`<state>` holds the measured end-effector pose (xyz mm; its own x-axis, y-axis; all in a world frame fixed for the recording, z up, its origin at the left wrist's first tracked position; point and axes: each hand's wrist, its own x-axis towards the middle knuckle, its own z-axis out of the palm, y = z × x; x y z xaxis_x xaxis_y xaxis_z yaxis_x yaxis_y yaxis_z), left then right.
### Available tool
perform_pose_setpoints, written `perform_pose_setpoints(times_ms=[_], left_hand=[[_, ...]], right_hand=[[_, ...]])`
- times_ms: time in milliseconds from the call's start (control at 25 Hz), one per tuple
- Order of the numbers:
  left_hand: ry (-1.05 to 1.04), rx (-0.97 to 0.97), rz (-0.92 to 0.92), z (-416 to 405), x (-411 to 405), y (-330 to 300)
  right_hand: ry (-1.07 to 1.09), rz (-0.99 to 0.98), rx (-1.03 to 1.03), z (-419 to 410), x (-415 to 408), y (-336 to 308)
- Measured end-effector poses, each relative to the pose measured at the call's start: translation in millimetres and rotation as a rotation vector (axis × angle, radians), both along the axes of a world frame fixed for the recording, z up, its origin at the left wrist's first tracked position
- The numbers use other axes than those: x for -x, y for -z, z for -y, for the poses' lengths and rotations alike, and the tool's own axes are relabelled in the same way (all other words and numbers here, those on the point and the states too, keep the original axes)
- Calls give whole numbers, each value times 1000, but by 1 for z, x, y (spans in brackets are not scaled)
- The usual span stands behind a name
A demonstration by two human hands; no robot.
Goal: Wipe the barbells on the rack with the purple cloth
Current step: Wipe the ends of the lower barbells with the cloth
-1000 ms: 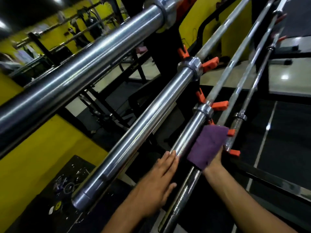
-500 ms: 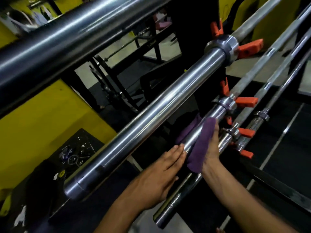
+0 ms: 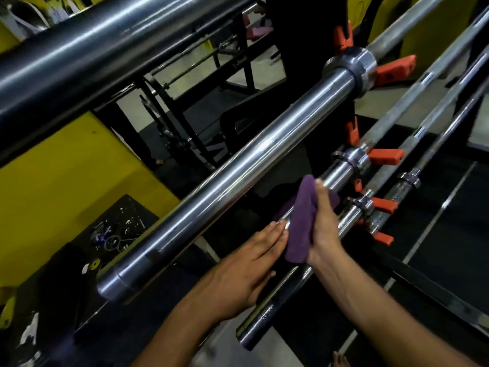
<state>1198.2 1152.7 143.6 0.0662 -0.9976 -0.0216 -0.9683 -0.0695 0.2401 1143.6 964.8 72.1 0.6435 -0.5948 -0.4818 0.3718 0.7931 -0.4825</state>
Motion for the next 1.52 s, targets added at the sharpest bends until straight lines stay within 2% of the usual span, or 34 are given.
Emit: perform_pose_setpoints(times_ms=[120,240,440,520,600,680,760,840,1000,1080,1160,1280,1400,1520], left_hand=[[14,-4,13,0,-1,1],[18,12,26,1,-1,3],[-15,47,-25,-1,0,1],[-57,109,-52,-10,2,-3],[-96,129,-51,-36,8,-3],[-104,84,-11,-79,14,1],[-116,86,52,-114,13,8],[-134,121,38,-132,9,18],[-165,229,-88,-141,7,35],[-149,254,-105,-140,6,37],[-131,284,-107,-139,3,38],[-120,290,-139,-140,3,35],[-89,270,-118,-144,2,37],[-84,271,-94,-147,1,40]], right_hand=[[45,-25,18,36,-1,-11],[170,39,29,76,-3,-14],[48,45,48,30,3,6],[46,134,20,26,10,7],[84,236,-42,25,17,15],[101,247,-22,11,18,18],[63,77,-7,-1,7,15],[94,-36,27,-3,-2,11],[95,-59,43,-40,-2,-5],[59,-29,66,-81,3,3],[23,-79,92,-113,4,8],[94,-126,186,-93,7,-5],[180,-94,149,-38,1,-20],[148,-202,199,-70,4,4]])
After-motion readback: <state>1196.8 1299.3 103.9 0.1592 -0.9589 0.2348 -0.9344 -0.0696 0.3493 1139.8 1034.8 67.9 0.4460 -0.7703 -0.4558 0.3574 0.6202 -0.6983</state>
